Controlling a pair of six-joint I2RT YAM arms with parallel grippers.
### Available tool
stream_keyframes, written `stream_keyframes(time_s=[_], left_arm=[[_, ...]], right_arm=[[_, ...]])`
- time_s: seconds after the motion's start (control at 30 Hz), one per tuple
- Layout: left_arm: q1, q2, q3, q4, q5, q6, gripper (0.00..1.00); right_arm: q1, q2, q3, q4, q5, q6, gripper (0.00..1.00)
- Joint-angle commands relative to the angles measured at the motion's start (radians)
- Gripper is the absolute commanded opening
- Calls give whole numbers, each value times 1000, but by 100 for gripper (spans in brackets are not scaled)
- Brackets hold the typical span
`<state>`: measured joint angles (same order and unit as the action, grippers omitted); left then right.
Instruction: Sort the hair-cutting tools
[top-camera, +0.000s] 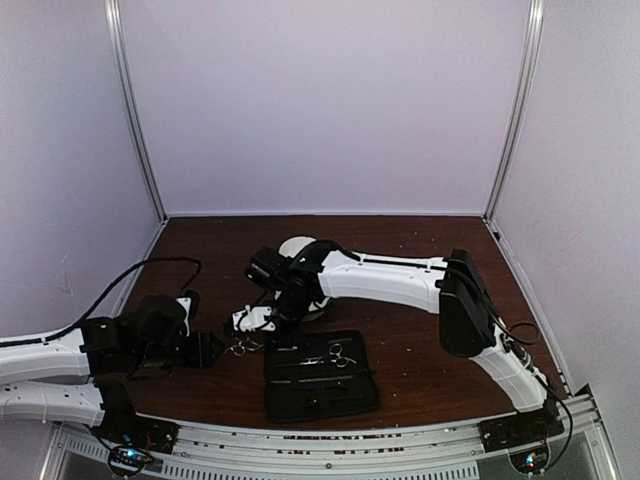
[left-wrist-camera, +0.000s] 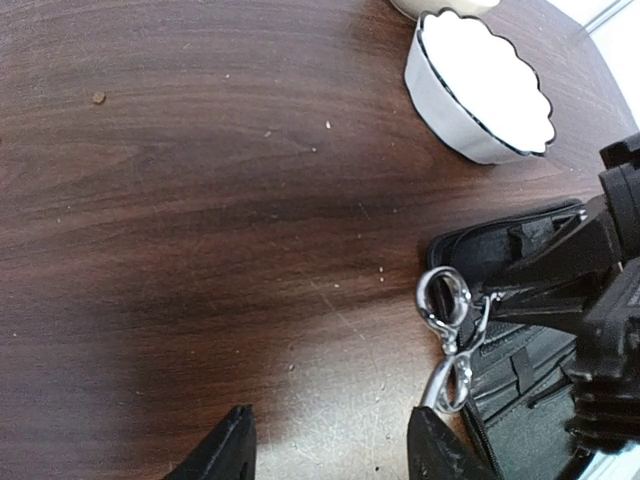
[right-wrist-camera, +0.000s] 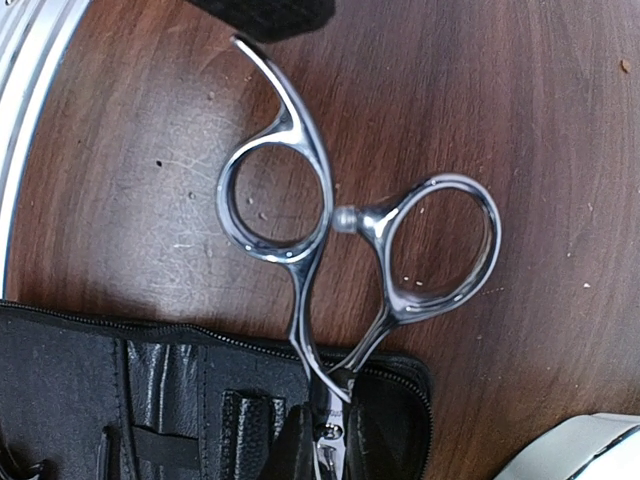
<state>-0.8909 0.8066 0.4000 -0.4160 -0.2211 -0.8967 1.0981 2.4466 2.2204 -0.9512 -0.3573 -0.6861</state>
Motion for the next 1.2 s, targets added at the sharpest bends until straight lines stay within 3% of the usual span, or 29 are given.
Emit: stream_keyframes(time_s=[0.0,0.9,1.17], left_arm=[[3,-20,7,42,13,2,55],[3,19,7,82,16,21,55],[4,38,3,100,22,22,55]], right_arm=[[5,22,31,15,28,-17,0],[2,25,-13,-127,218,94,0],[3,23,5,-128,192,188,0]])
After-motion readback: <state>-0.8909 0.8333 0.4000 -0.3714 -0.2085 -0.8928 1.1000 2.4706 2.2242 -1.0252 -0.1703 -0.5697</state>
